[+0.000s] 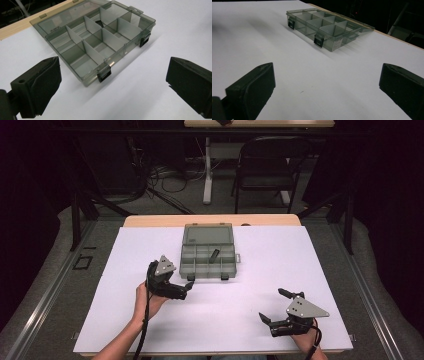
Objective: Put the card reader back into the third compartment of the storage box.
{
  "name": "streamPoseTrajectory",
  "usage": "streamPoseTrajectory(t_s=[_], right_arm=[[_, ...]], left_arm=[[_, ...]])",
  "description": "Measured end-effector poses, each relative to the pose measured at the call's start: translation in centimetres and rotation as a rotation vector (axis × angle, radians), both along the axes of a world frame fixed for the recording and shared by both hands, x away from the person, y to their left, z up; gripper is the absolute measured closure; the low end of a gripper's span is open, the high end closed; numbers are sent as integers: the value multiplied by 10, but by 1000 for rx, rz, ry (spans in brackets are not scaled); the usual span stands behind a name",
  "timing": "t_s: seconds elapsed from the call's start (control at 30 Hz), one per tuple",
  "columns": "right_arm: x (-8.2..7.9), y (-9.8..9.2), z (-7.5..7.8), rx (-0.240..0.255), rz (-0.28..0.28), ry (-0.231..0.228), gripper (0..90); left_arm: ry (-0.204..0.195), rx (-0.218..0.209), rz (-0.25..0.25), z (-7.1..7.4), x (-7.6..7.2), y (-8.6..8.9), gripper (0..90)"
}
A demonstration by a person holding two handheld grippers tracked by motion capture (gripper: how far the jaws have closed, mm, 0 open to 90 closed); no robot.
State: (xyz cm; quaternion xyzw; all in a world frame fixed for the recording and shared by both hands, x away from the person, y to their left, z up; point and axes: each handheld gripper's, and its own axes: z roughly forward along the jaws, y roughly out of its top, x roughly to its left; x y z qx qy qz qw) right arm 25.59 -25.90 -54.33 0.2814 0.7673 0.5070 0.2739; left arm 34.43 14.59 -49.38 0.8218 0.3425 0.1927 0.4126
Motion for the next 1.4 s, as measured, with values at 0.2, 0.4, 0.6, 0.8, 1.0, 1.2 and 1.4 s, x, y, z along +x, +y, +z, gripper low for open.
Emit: streamPoseTrajectory(t_s=[0.2, 0.4, 0.6, 0.8, 1.0, 1.2, 1.4], right_arm=[[0, 0, 0, 1, -1, 0, 0], [0, 0, 0, 0, -1, 0, 0], [0, 0, 0, 1, 1, 6, 0], [0, 0, 0, 0, 2, 8, 0], [0, 0, 0, 2, 1, 6, 0], [0, -1, 0, 3, -1, 5, 0], [0, 0, 0, 0, -1, 5, 0]], left_arm=[[-7, 5, 5, -2, -10, 8, 1], [-13, 7, 9, -5, -19, 15, 1], [-23, 1, 13, -7, -29, 23, 0], [-34, -1, 16, -14, -39, 29, 0], [-47, -5, 19, -22, -49, 35, 0], [-65, -30, 35, -27, -57, 45, 0], [-88, -59, 43, -36, -66, 56, 0]])
